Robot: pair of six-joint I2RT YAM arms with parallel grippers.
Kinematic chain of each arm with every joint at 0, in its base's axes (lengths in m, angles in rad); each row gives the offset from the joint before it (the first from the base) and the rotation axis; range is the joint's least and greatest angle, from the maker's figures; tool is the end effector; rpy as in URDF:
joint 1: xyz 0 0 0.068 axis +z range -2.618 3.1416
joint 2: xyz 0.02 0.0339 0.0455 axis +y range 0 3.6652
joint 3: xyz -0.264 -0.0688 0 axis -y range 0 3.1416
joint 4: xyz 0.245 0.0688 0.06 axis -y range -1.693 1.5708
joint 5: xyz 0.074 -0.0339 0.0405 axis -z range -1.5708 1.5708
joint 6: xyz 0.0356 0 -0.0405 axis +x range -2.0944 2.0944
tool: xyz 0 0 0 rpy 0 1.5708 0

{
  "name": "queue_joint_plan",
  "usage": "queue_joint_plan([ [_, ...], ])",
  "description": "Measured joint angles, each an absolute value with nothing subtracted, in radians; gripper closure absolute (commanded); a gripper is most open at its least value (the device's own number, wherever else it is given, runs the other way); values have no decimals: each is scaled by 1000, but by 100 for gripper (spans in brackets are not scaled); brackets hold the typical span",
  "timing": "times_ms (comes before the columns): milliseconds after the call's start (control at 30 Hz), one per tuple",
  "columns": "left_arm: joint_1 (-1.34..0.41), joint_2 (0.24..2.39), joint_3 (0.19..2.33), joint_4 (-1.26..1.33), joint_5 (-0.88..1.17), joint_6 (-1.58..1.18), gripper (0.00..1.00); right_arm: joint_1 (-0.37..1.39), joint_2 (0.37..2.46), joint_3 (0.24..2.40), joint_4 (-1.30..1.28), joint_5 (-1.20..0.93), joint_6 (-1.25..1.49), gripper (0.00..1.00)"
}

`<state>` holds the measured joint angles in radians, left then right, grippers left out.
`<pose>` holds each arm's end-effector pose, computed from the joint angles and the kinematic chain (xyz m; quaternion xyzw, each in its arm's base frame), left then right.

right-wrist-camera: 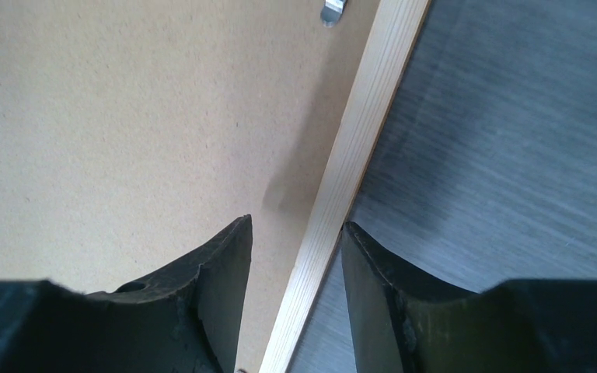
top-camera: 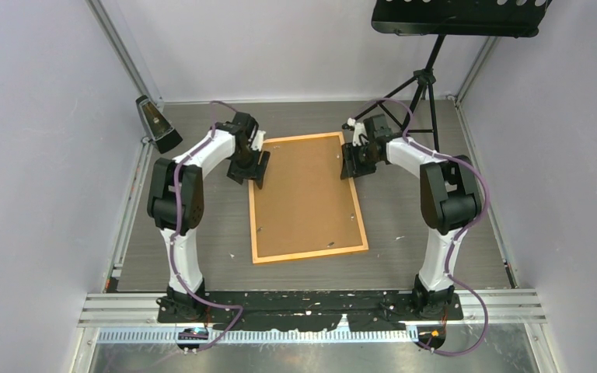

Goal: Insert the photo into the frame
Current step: Install the photo frame at the center of the board.

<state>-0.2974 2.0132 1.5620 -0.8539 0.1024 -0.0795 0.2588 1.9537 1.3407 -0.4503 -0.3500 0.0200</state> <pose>0.3894 -0.1232 0.1937 0.1144 0.9833 -0.0746 0.1204 0.3891 0.1156 0.1726 -0.1569 0.9412 0.2012 0.2214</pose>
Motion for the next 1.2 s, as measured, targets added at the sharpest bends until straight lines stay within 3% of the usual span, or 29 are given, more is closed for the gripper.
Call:
queue_joint_plan([
  [133,-293,2030,1541,-856,134,-89,42,259,1976,1387,-451,-342,21,48],
  [367,-293,2054,1515,-857,168,-101,68,258,2015,1435,-453,-333,28,48],
  [400,-293,2054,1515,-859,168,-101,72,258,2016,1437,-454,-333,29,48],
  [467,-289,2054,1515,-861,171,-104,94,258,2017,1441,-454,-331,29,47],
  [500,-285,2053,1515,-862,172,-107,100,258,2017,1444,-455,-330,29,48],
  [967,-284,2040,1499,-828,193,-157,100,250,2143,1608,-443,-322,78,48],
  [1200,-283,2027,1477,-803,196,-168,100,247,2122,1568,-410,-319,82,47],
])
